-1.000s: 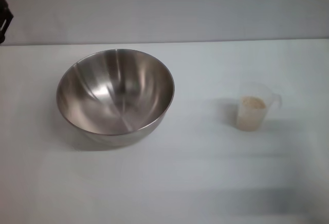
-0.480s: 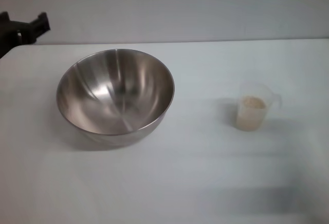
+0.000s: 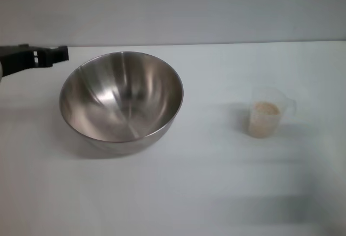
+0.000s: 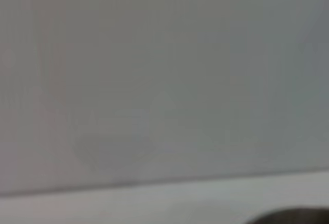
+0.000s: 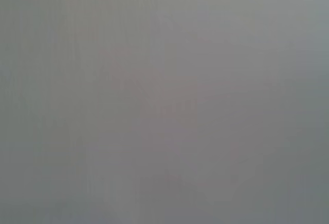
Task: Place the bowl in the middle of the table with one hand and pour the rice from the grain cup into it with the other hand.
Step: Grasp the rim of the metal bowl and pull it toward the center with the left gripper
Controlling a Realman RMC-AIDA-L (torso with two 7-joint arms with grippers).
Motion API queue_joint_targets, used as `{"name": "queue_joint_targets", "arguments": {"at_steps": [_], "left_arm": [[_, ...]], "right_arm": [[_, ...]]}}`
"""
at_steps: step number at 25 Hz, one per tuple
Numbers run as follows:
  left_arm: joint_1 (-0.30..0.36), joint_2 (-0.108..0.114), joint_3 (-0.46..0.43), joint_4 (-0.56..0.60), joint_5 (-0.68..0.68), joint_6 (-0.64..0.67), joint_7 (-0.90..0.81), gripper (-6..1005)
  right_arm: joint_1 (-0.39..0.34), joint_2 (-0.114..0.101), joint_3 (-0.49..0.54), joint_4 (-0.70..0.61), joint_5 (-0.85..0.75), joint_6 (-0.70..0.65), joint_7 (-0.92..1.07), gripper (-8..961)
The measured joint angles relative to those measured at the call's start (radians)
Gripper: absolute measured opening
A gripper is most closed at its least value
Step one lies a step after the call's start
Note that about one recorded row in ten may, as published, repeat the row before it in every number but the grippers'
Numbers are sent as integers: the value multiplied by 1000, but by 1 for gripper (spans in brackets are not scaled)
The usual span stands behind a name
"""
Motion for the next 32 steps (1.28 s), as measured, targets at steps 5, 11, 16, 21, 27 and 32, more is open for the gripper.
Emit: {"name": "queue_joint_targets", "arguments": {"at_steps": [5, 11, 16, 21, 27, 32], "left_arm": [[-43, -1, -22, 23, 0, -85, -9, 834], [-92, 0, -57, 103, 11, -116, -16, 833], [-127, 1, -73, 170, 9, -121, -12, 832], [-139, 0, -68, 210, 7, -113, -8, 831], [-140, 0, -65, 225, 10, -114, -6, 829], [-142, -1, -63, 248, 8, -114, -6, 826]], "right_arm": [[3, -1, -3, -4, 0, 0, 0, 675], [5, -1, -9, -11, 0, 0, 0, 675], [6, -1, -9, -11, 0, 0, 0, 675], [6, -1, -9, -14, 0, 0, 0, 675], [6, -1, -9, -15, 0, 6, 0, 674], [8, -1, -9, -15, 0, 6, 0, 674]]}}
